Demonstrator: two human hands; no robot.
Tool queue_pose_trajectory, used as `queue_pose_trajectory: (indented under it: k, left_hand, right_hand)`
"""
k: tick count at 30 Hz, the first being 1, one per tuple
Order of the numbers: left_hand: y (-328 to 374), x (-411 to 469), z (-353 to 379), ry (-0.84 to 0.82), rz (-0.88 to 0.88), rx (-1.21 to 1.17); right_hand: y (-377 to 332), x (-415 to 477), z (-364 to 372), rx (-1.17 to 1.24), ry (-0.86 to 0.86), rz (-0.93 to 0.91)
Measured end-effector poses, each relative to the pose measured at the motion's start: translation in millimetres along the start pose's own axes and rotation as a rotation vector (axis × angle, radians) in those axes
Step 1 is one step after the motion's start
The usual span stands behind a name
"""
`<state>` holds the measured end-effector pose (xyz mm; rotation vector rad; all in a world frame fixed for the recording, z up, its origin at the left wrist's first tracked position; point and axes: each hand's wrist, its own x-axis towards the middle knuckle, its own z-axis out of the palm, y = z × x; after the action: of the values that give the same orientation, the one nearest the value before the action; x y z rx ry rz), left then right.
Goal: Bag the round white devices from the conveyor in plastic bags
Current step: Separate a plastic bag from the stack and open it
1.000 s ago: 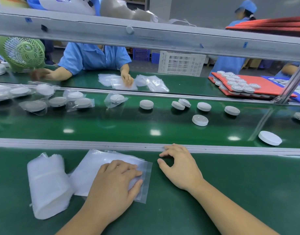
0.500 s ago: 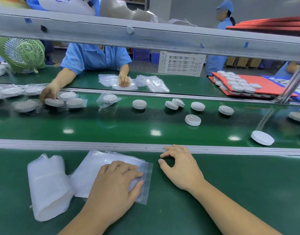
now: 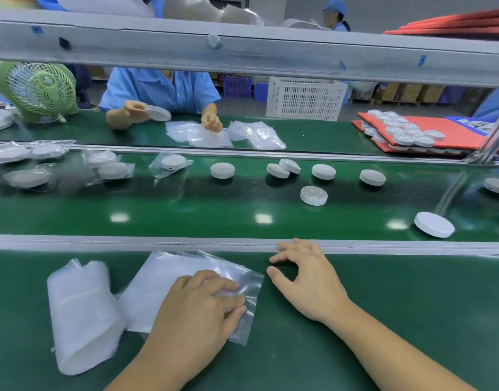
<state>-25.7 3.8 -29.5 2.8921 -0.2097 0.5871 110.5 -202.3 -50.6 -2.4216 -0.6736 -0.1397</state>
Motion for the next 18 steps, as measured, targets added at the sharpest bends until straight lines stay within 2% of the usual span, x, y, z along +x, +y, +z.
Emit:
queue_pose_trajectory:
  k: [3,5,6,9,13,15,18]
  left_hand:
    - [-0.7,1.1,-0.5,0.024,0.009,-0.046]
    - [-1.1,1.7,0.3,0.051,0.014,-0.067]
    - [-1.6,1.3,1.3,0.070,0.013,-0.083]
    - [-2.7,-1.0,5.9,0.140,0.002,-0.134]
    - [-5.4,-2.9,9.9,0.229,-0.073,-0.211]
    - [-5.9,-1.3,8.9,0.271,-0.118,-0.242]
    - [-5.8,-0.6,5.7,0.289,-0.200,-0.292]
  right_hand:
    - [-4.3,7.3,-3.1,0.143,-0.004,0.007]
    - [-1.5,25.9,-12.4,0.268,0.080,0.050]
    - [2.8,41.7,-18.7,0.246,0.129,0.061]
    - [21.3,103.5,-34.7,-0.004,0.166,0.149]
    - [47.1,164.9,-29.6,-0.312,-0.097,0.385]
    - [57.9,181.9,-20.4,-0.365,-0.168,0.387]
    - [64.6,195.2,-15.7,-0.431,-0.104,0.330]
